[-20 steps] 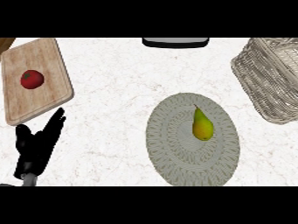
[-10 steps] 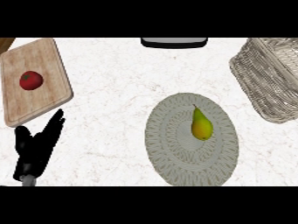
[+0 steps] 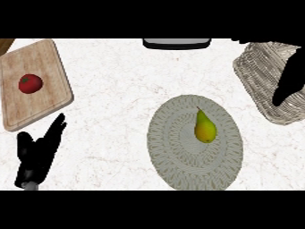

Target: Pick the pear from the placemat and place it in the basket

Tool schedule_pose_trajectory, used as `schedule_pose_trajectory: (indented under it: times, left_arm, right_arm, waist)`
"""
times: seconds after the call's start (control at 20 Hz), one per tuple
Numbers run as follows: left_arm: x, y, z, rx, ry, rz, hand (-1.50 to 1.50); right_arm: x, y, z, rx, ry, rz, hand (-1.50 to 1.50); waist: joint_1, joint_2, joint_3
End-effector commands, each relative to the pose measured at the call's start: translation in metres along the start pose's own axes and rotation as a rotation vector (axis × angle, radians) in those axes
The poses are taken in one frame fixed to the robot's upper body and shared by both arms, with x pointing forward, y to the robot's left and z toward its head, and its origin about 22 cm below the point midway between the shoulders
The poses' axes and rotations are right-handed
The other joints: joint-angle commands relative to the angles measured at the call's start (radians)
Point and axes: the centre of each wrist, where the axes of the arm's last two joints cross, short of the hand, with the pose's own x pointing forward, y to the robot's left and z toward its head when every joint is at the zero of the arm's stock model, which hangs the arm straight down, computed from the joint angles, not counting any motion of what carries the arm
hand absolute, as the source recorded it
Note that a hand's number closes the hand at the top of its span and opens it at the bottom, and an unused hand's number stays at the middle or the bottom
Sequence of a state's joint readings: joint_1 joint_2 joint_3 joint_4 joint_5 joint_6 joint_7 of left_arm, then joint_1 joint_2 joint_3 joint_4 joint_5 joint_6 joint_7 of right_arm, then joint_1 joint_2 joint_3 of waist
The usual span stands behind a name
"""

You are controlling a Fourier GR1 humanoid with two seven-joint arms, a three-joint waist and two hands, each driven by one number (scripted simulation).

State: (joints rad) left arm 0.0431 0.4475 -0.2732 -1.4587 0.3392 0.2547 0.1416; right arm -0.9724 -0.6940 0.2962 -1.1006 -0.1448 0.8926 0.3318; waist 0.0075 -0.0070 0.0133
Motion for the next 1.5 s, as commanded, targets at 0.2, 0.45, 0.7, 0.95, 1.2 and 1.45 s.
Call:
schedule_pose_trajectory:
  times: [0.2, 0.45, 0.7, 0.95, 1.2, 1.45]
  left_arm:
    - [-0.031, 0.001, 0.005, -0.022, 0.170, 0.018, 0.00]
    - [-0.031, 0.006, -0.002, 0.017, 0.178, 0.010, 0.00]
    - [-0.033, 0.013, 0.002, -0.005, 0.182, 0.017, 0.00]
    - [-0.044, -0.003, 0.004, -0.006, 0.178, -0.001, 0.00]
    - [-0.031, 0.005, 0.001, -0.023, 0.176, -0.003, 0.00]
    - [-0.038, 0.017, 0.007, -0.008, 0.179, 0.029, 0.00]
  right_arm:
    - [0.000, 0.036, -0.037, 0.004, 0.029, 0.034, -1.50]
    - [-0.023, 0.082, -0.052, 0.048, 0.047, 0.047, -1.50]
    - [-0.018, 0.088, -0.058, 0.035, 0.022, 0.032, -1.50]
    - [-0.027, 0.096, -0.067, 0.023, 0.035, 0.033, -1.50]
    - [-0.039, 0.110, -0.082, 0.016, 0.040, 0.033, -1.50]
    - [-0.041, 0.116, -0.082, -0.003, 0.026, 0.023, -1.50]
  waist:
    - [0.003, 0.012, -0.013]
    - [-0.010, 0.012, -0.013]
    - [-0.007, 0.009, -0.013]
    - [-0.004, 0.010, -0.014]
    - [0.008, 0.014, -0.013]
    - [0.002, 0.010, -0.014]
